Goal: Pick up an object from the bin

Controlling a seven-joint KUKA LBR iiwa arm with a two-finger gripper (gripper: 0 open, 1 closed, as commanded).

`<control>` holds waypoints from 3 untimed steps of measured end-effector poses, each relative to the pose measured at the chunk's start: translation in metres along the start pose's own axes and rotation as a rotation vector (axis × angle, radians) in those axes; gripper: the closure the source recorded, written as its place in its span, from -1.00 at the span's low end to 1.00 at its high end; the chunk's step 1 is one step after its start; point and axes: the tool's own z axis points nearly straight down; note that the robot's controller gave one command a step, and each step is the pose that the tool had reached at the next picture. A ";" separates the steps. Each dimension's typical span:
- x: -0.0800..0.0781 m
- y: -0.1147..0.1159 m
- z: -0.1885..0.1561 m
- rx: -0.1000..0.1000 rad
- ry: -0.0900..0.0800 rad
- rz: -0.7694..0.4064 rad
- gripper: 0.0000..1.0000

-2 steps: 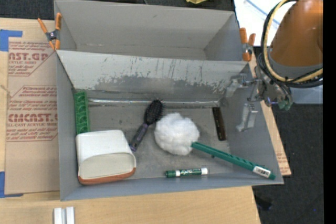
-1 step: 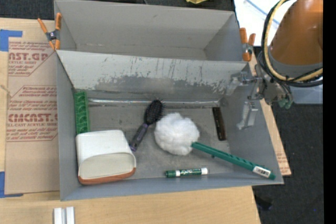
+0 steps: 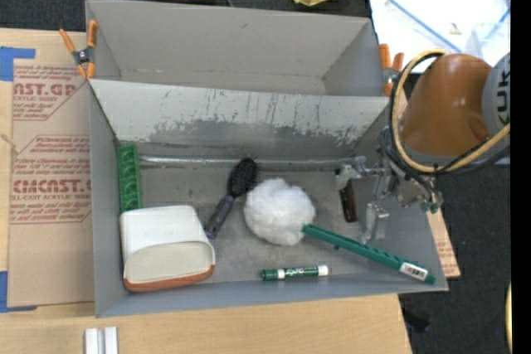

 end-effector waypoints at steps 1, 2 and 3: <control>0.008 0.030 0.061 0.004 -0.015 -0.233 -1.00; -0.073 0.110 0.085 0.002 -0.008 0.018 -1.00; -0.004 0.091 0.085 0.008 -0.018 -0.427 -1.00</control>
Offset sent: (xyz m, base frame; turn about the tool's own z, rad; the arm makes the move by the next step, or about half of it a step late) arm 0.0544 0.1184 -0.0875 0.0199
